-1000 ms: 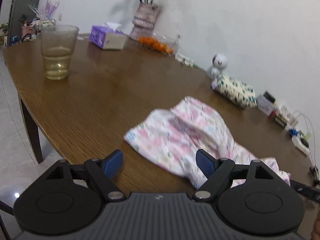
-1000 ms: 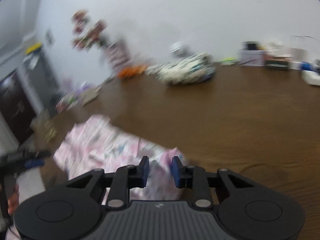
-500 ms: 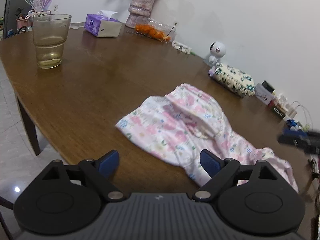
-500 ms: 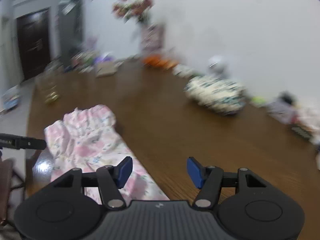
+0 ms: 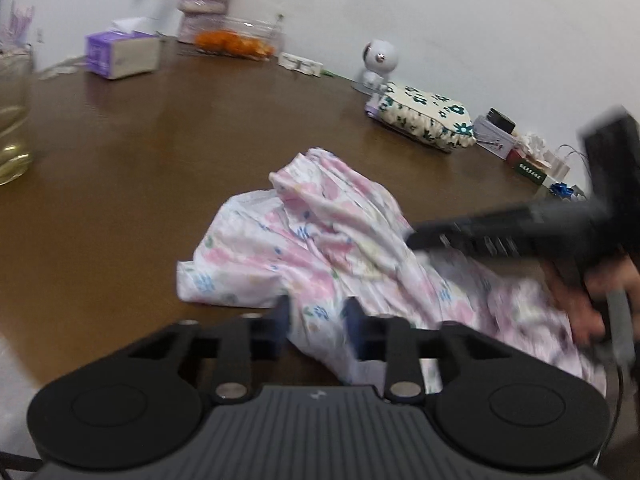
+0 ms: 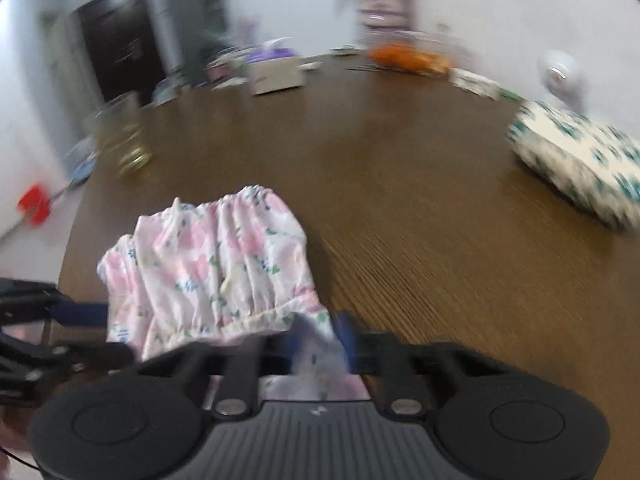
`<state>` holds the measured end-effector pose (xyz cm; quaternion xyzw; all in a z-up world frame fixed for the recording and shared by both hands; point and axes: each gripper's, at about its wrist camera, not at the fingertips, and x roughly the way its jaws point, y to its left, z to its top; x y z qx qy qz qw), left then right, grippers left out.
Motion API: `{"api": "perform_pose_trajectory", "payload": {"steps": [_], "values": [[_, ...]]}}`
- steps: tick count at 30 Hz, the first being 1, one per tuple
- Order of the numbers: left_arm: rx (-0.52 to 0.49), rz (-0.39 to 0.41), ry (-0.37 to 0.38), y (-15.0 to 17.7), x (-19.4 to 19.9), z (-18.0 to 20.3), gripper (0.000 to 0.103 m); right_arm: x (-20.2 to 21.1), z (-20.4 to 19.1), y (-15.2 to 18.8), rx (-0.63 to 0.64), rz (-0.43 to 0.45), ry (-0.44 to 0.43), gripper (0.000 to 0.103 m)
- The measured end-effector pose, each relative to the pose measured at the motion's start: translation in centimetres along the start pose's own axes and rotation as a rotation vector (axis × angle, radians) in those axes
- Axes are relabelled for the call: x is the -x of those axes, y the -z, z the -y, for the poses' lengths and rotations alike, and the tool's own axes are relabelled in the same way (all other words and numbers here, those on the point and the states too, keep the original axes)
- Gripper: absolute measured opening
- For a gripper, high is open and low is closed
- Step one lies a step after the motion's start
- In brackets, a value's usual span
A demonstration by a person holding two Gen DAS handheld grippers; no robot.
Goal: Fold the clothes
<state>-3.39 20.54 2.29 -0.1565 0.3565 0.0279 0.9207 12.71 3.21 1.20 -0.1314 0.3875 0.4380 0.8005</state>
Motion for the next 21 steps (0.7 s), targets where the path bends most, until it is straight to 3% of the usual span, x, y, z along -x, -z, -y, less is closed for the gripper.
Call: {"api": "perform_pose_trajectory", "payload": {"steps": [4, 7, 10, 16, 18, 21], "values": [[-0.134, 0.017, 0.083, -3.0, -2.6, 4.1, 0.012, 3.5, 1.3, 3.3, -0.118, 0.009, 0.177, 0.003], [-0.229, -0.003, 0.177, -4.6, -5.5, 9.2, 0.008, 6.9, 4.5, 6.5, -0.335, 0.025, 0.379, 0.003], [-0.326, -0.044, 0.269, -5.3, -8.6, 14.7, 0.007, 10.9, 7.4, 10.7, -0.548, 0.068, 0.522, 0.003], [-0.426, -0.079, 0.311, -4.0, -12.3, 22.0, 0.01, 16.9, 10.3, 18.8, -0.812, 0.169, 0.626, 0.006], [-0.408, -0.084, 0.321, -3.7, -12.0, 22.0, 0.031, 18.0, 10.6, 19.9, -0.836, 0.215, 0.602, 0.011], [-0.387, -0.042, 0.332, -3.2, -8.9, 19.6, 0.044, 20.1, 9.3, 20.3, -0.788, 0.291, 0.552, 0.019]]}}
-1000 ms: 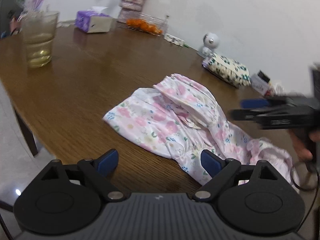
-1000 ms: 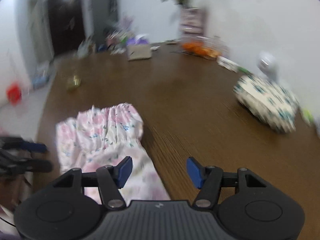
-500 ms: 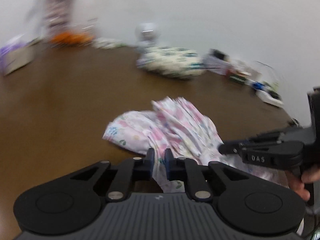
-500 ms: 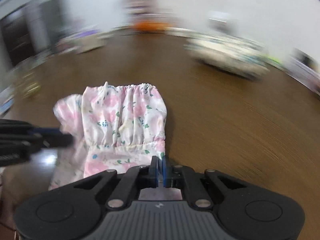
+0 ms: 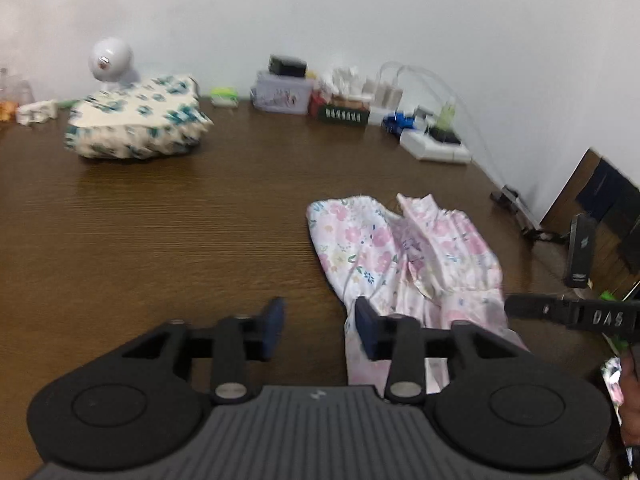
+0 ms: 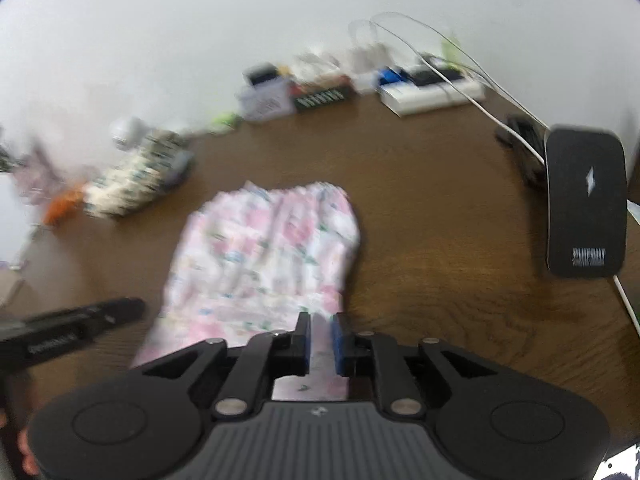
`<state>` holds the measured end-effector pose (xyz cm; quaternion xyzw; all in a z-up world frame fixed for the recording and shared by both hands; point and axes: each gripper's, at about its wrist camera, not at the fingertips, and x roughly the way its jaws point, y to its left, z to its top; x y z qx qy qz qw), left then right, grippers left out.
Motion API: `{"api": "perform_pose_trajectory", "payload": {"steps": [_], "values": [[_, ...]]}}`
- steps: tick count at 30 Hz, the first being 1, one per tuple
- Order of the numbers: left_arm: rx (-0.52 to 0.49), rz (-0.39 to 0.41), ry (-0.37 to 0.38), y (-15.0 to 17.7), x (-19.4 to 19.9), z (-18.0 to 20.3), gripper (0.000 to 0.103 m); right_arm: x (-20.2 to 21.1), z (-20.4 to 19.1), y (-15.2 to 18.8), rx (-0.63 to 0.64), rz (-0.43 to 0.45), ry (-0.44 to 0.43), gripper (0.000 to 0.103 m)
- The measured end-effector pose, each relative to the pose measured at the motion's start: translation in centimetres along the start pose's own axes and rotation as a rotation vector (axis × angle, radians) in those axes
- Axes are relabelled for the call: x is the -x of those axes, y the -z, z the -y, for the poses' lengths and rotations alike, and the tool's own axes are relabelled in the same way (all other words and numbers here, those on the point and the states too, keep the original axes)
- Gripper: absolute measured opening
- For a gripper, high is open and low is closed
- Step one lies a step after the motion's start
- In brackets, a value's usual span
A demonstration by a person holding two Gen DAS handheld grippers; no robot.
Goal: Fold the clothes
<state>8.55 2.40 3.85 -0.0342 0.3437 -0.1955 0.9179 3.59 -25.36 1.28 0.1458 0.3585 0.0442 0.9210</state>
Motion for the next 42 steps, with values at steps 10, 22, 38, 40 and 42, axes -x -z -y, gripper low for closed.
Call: {"api": "perform_pose_trajectory", "payload": {"steps": [10, 22, 38, 40, 42], "values": [[-0.003, -0.021, 0.12, 7.3, 13.0, -0.9, 0.066, 9.7, -3.5, 7.4, 0.271, 0.111, -0.32, 0.024], [-0.039, -0.104, 0.241, 12.7, 11.7, 1.7, 0.064, 6.3, -2.3, 11.2, 0.268, 0.012, -0.191, 0.021], [-0.627, 0.185, 0.064, 21.3, 18.9, 7.9, 0.095, 8.2, -2.3, 14.3, 0.449, 0.061, -0.298, 0.026], [-0.83, 0.303, -0.022, 24.3, 18.6, 9.1, 0.097, 8.2, -2.3, 14.4, 0.462, 0.061, -0.32, 0.027], [-1.032, 0.404, -0.146, 27.2, 17.2, 9.8, 0.095, 8.2, -2.4, 14.5, 0.475, 0.061, -0.342, 0.028]]}}
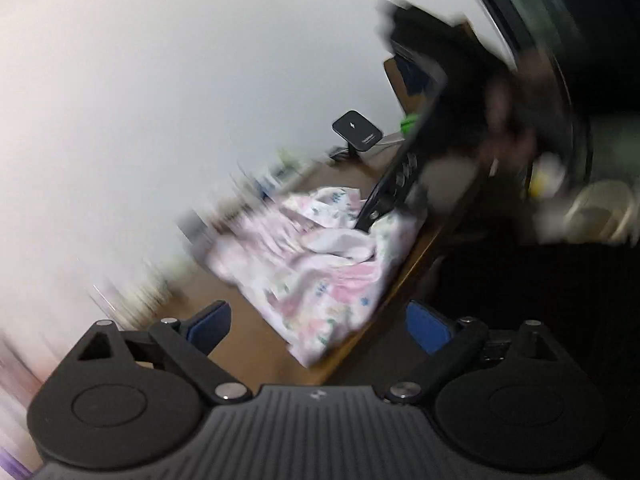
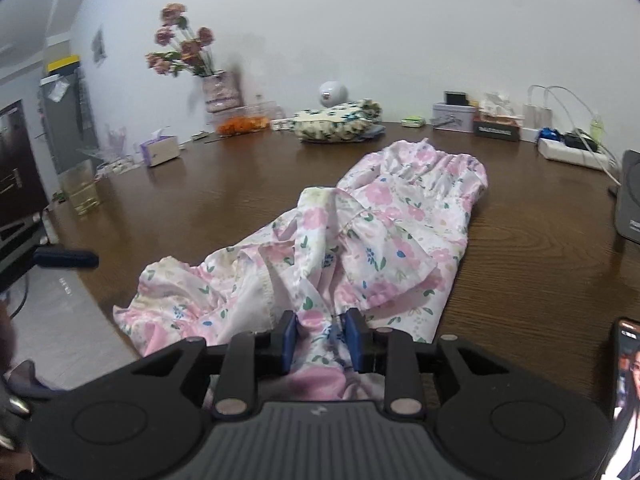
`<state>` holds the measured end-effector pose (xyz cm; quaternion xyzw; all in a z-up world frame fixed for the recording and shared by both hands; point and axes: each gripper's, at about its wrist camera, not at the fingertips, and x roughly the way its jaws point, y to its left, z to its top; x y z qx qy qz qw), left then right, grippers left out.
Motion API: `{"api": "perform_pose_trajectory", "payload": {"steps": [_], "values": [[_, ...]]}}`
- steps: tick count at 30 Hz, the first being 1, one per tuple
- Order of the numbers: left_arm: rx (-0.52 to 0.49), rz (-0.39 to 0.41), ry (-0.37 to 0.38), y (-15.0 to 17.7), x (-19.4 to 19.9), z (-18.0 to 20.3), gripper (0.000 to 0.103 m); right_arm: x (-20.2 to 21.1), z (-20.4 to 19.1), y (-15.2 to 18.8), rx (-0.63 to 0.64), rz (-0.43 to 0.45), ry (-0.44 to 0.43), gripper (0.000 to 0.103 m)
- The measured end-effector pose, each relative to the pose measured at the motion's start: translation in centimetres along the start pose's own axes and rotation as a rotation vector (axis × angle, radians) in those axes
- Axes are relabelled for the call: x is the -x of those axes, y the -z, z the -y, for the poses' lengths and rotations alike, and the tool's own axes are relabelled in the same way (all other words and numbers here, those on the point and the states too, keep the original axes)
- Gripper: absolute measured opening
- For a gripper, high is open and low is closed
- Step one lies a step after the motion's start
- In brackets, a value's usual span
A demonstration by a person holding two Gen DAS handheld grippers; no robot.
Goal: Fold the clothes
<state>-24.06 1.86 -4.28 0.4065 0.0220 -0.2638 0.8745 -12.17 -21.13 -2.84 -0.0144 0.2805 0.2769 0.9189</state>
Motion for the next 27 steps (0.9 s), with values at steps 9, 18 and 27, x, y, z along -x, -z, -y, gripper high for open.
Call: {"api": "perform_pose_trajectory", "payload": {"steps": [9, 18, 27], "values": [[-0.21, 0.116, 0.071, 1.0, -2.3, 1.7, 0.058, 1.3, -1.1, 1.2, 0.022, 0.011, -0.084, 0.028], [-0.026, -0.013, 0.321, -1.3, -4.4, -3.1, 0.021, 6.8, -4.0, 1.5, 0.247, 0.085, -0.054, 0.076], [0.127, -0.059, 0.487, -1.8, -4.7, -7.1, 0.018, 4.9, -7.6, 4.6, 0.873, 0.086, -0.03, 0.065]]}}
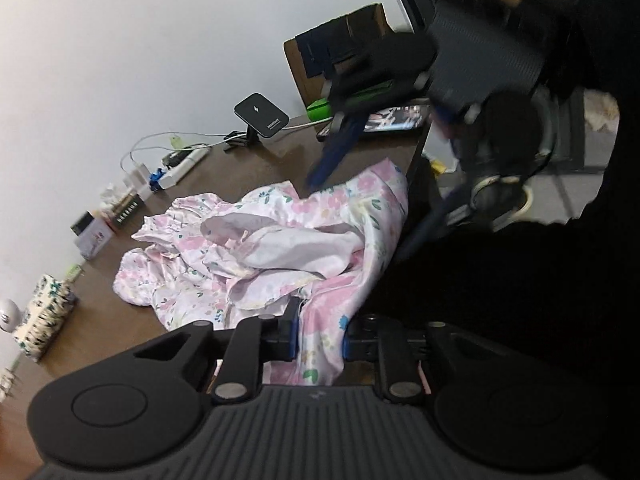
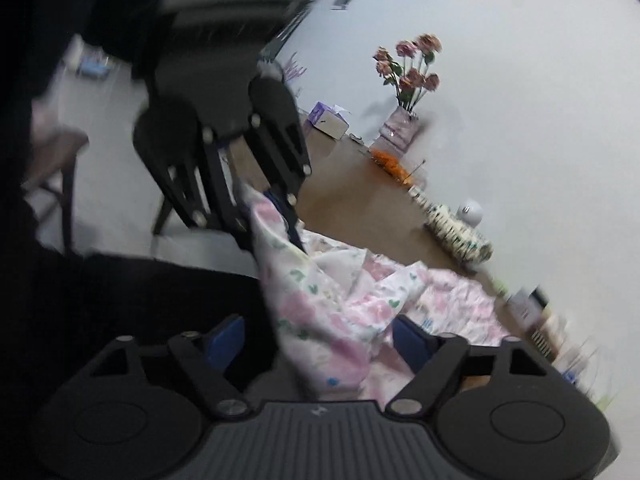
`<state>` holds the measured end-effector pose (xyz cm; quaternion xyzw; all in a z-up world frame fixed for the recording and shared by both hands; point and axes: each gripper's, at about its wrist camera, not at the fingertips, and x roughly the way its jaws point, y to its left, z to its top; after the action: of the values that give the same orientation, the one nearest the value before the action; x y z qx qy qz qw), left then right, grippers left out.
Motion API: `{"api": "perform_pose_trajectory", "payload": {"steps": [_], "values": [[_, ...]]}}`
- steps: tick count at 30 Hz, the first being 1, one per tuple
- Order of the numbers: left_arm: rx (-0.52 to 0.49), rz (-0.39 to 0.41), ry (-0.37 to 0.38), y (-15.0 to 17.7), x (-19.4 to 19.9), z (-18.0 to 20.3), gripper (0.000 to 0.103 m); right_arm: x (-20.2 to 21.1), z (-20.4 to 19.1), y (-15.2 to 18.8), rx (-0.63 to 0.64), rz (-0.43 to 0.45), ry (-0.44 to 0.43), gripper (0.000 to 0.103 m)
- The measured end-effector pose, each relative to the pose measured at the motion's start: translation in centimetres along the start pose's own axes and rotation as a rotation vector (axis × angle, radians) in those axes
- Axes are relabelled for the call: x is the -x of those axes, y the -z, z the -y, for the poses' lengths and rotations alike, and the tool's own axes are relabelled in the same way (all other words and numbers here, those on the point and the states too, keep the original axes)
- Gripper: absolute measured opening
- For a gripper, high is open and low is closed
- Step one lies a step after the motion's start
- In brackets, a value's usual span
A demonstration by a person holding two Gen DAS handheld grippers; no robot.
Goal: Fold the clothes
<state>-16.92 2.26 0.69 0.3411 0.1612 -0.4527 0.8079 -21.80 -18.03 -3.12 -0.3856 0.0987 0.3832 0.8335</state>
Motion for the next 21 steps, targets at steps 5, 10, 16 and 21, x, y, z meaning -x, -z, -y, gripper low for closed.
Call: {"api": "perform_pose_trajectory", "payload": {"steps": [5, 10, 16, 21], "values": [[0.122, -0.013, 0.145, -0.9, 1.7, -0.7, 0.016, -1.4, 1.8, -0.6, -0.081, -0.046, -0.18, 0.016], [0.343, 0.016, 0.395, -2.4, 3.2, -4.5, 0.021, 1.0, 6.8, 0.1, -0.446, -0.016, -0.529, 0.015], [0.683, -0.038, 0.423, -1.4, -1.6, -10.6, 0.057, -0.8, 13.4, 3.9, -0.827, 0.056, -0.689, 0.027], [0.897, -0.082, 0.329, 0.5, -3.9, -13.3, 0.074, -1.7, 15.3, 6.7, -1.058, 0.062, -0.527, 0.056]]}}
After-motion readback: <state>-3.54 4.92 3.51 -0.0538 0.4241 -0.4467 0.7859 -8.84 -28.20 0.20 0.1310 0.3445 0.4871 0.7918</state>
